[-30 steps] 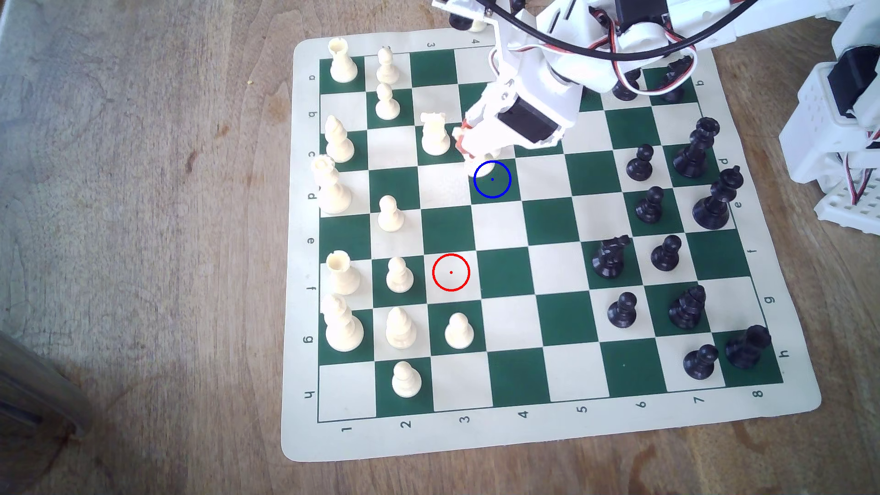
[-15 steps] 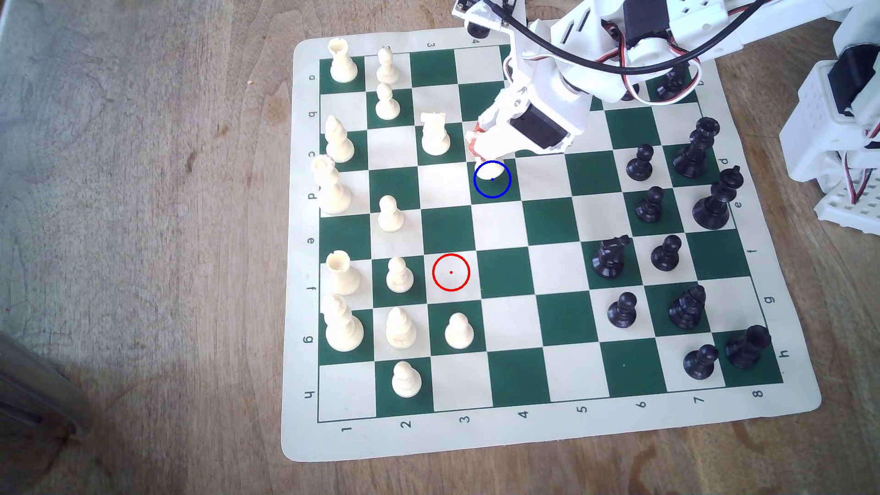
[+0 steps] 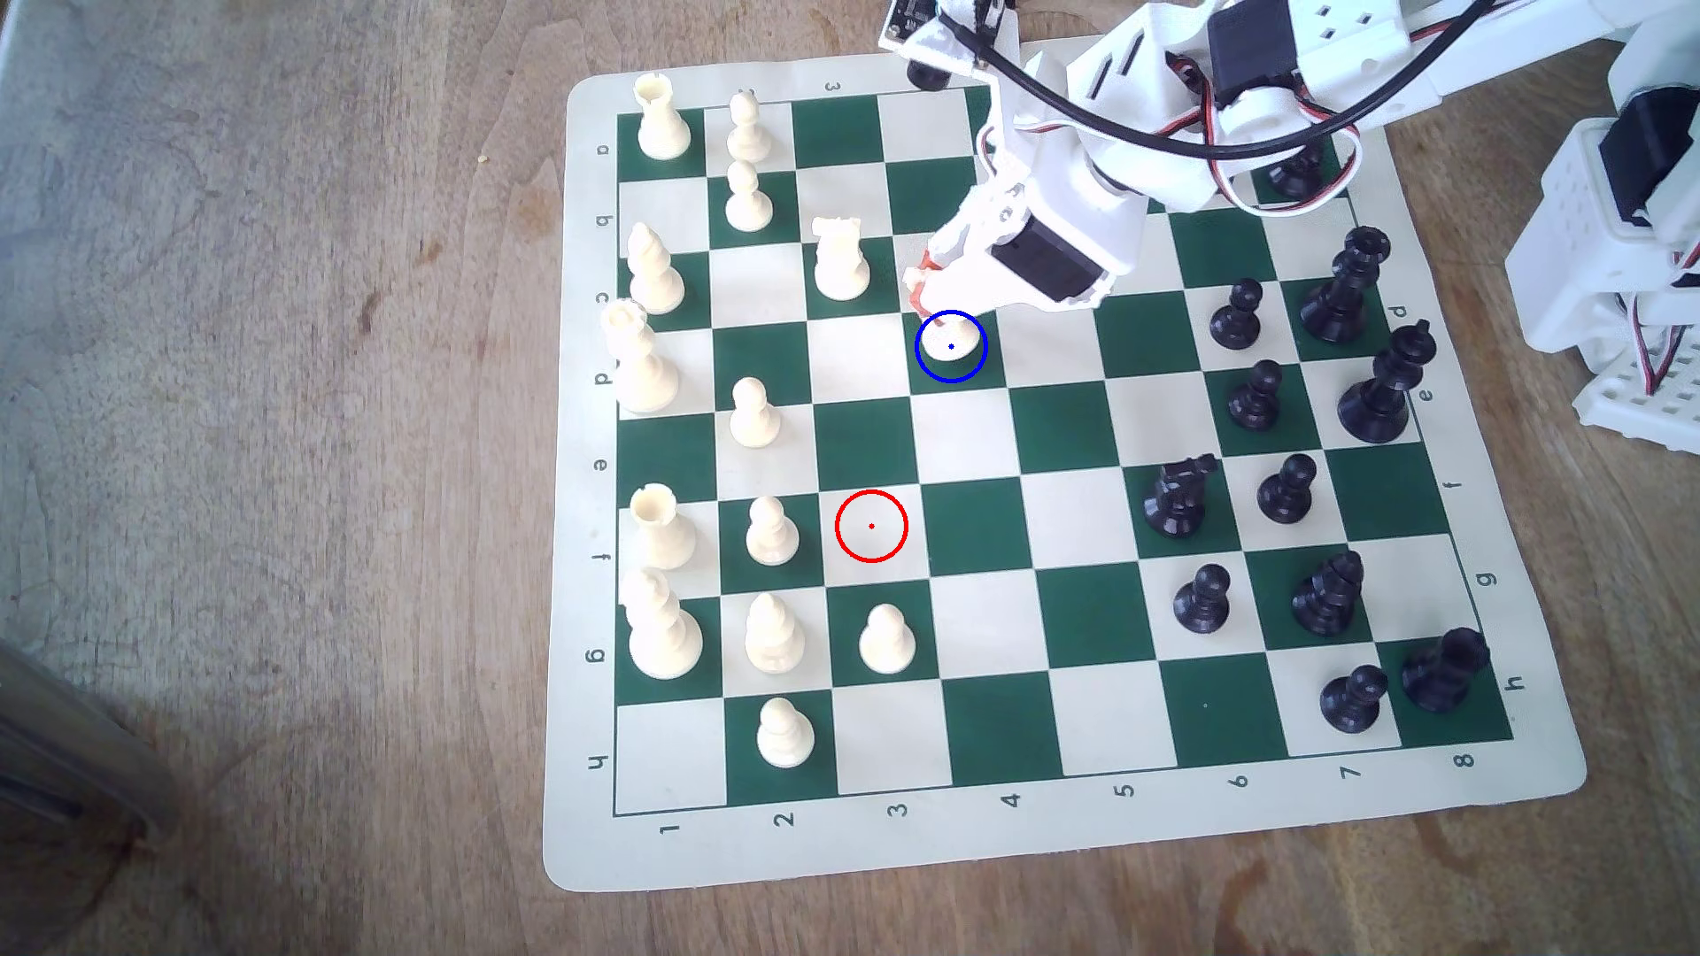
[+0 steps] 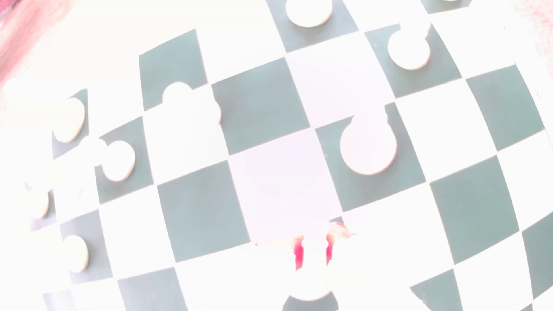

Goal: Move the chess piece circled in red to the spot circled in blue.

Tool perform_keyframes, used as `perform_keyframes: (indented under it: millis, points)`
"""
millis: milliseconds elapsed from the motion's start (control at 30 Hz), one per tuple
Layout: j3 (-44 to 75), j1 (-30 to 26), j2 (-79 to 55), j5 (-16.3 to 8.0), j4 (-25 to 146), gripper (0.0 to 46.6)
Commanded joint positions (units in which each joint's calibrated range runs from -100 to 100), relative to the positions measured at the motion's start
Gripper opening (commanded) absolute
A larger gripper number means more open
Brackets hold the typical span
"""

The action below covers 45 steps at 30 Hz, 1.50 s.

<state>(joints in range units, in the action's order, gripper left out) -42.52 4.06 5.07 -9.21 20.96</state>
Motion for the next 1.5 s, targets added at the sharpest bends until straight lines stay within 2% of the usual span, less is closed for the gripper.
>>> perform_keyframes:
  millis: [0,267,367,400,433,533,867,1067,1167,1233,1267,1333,1400,1433,1467]
  points:
    - [0.6,-0.3,2.1,-0.1,-1.0,0.9]
    - [0.4,-0.7,1.3,-0.3,-1.5,2.8]
    - [0.2,-0.7,1.3,-0.3,-1.5,7.7]
    - [-0.1,-0.7,1.3,-0.3,-1.5,12.0]
    - [-0.4,-0.7,1.4,-0.3,-1.6,14.2]
    - [-1.5,-0.6,1.6,-0.2,-3.0,17.7]
    - [-5.2,-0.3,5.3,0.7,-2.1,18.4]
    - [-11.8,1.9,11.2,2.2,-0.9,17.4]
    - [-16.0,2.6,19.9,2.9,4.4,17.7]
    - [-18.9,1.1,27.9,2.9,8.5,17.9]
    - [-20.2,-1.7,35.6,2.6,14.7,17.8]
    - [-20.8,-5.0,43.0,2.5,20.7,16.6]
    - [-21.0,-8.3,49.4,2.2,25.3,13.4]
    - [-22.5,-11.3,56.1,1.8,27.6,3.4]
    - [-23.8,-12.2,59.1,1.7,27.6,0.2]
